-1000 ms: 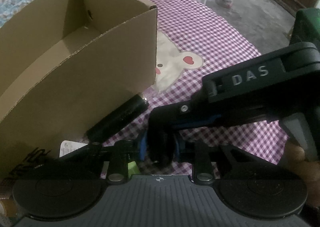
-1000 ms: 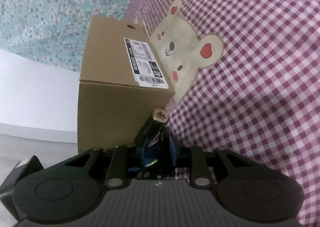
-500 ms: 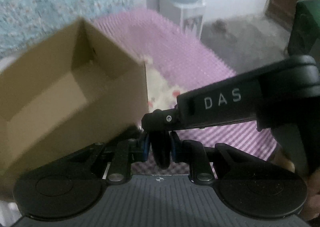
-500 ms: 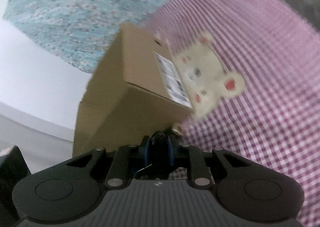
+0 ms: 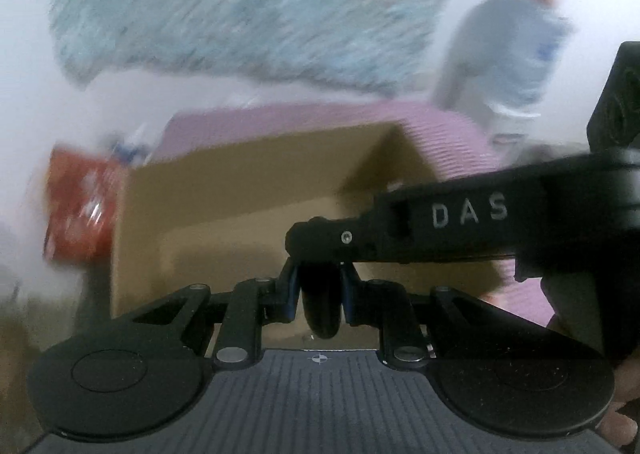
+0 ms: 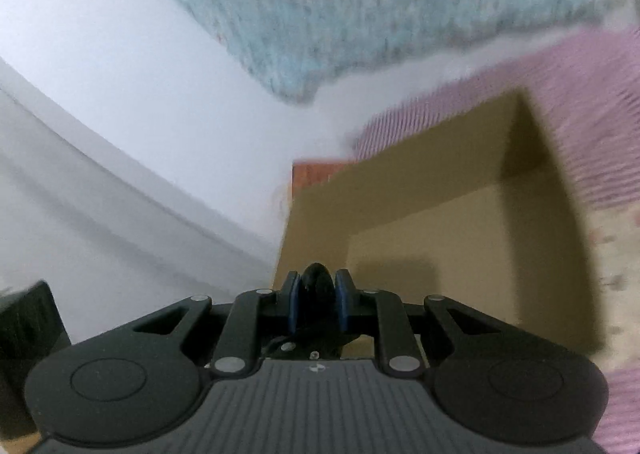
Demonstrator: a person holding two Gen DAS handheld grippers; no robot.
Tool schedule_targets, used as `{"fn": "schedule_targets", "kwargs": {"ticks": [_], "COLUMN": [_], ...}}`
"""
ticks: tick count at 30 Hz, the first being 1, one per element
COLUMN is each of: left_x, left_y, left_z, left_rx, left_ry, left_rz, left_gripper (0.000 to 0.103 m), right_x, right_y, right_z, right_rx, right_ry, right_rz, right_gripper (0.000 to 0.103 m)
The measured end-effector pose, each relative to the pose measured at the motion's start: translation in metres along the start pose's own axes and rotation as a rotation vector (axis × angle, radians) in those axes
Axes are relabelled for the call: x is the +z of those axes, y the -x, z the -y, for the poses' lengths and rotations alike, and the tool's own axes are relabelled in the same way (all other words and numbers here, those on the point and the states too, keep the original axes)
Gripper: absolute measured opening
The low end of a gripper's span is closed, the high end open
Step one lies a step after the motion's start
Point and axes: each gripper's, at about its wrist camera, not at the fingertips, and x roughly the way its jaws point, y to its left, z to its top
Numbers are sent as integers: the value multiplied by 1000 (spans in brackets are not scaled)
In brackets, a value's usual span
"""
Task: Organize rigid objects
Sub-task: 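Carry the black item into the cardboard box and open the right tool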
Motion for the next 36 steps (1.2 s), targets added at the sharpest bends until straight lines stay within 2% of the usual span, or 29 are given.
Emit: {"fn": "schedule_targets", "kwargs": {"ticks": [2, 6, 8, 11, 14, 19, 24, 28, 32, 36], "left_x": [1, -7, -7, -12, -12, -11, -18, -28, -45, -69], "left_y": [-17, -20, -17, -9, 0, 21, 47, 61, 60, 45], "left_z": [-14, -33, -38, -38, -40, -38, -24, -6, 19, 45], "left_rx": [59, 91, 90, 85, 63, 8, -74, -137, -193, -235], "left_ry": [34, 95, 110, 116, 122, 110, 69, 12, -70, -144], "left_rz": [-42, -57, -46, -23, 13, 82, 146, 162, 127, 37], "left_gripper": [21, 27, 31, 32, 32, 34, 35, 37, 38, 38], "right_x": [11, 19, 14, 8, 9, 11, -3, -28, -63, -100], "right_y": [-35, -90, -106, -124, -131, -95, -11, 64, 117, 127], "right_z": [10, 28, 32, 38, 38, 28, 25, 27, 39, 60], "right_rx": [13, 2, -13, 10, 3, 69, 134, 164, 104, 5], "right_ry": [-63, -150, -154, -185, -210, -222, -206, -199, -193, -224], "right_rz": [-82, -197, -231, -273, -276, -205, -96, 1, 85, 98], "right_gripper": [18, 18, 18, 20, 21, 21, 22, 22, 25, 25]}}
